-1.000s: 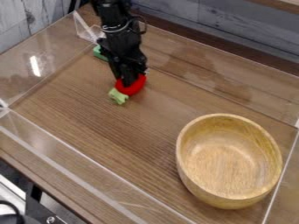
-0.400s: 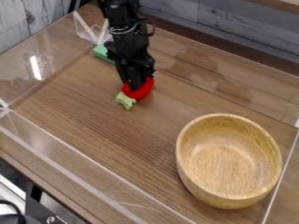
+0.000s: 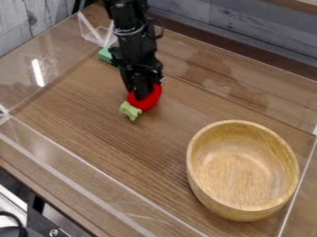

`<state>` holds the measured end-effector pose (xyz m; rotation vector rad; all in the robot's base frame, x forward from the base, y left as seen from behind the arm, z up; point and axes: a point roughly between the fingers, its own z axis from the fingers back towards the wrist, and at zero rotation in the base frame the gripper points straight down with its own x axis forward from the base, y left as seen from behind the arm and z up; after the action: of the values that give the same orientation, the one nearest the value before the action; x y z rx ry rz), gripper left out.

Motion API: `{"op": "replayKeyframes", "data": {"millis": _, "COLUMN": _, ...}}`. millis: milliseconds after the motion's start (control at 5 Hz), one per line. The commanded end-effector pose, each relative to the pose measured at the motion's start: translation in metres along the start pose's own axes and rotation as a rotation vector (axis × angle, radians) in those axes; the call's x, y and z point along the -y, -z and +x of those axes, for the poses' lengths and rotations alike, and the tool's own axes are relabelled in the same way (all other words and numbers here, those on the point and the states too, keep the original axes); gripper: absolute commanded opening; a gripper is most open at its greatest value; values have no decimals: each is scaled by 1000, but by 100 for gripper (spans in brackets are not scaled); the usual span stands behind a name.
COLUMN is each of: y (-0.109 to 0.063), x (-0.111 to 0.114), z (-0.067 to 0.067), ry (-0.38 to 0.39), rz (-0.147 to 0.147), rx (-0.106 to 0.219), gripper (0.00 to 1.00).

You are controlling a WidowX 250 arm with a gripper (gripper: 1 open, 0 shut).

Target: Move the red object to the left side of the table

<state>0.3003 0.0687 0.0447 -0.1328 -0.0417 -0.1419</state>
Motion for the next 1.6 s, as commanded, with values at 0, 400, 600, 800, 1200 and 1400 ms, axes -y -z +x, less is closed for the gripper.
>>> {"op": "replayKeyframes", "data": {"millis": 0, "y": -30, "x": -4, "z": 11, "ry": 1, "rz": 37, "rx": 81, "gripper": 0}}
{"op": "replayKeyframes", "data": {"millis": 400, "y": -41, "x": -11, "z": 12, "ry": -15, "rz": 46, "rx": 96, "gripper": 0}}
{"op": "replayKeyframes", "data": {"millis": 600, "y": -45, "x": -20, "z": 12, "ry": -30, "rz": 53, "rx": 103, "gripper": 0}}
{"op": "replayKeyframes", "data": {"millis": 800, "y": -45, "x": -32, "z": 13, "ry": -52, "rz": 64, "rx": 106, "gripper": 0}}
{"op": "replayKeyframes", "data": {"millis": 1200, "y": -32, "x": -62, "z": 19, "ry": -114, "rz": 89, "rx": 97, "gripper": 0}}
{"op": "replayKeyframes", "data": {"millis": 1400, "y": -26, "x": -63, "z": 22, "ry": -119, "rz": 91, "rx": 89, "gripper": 0}}
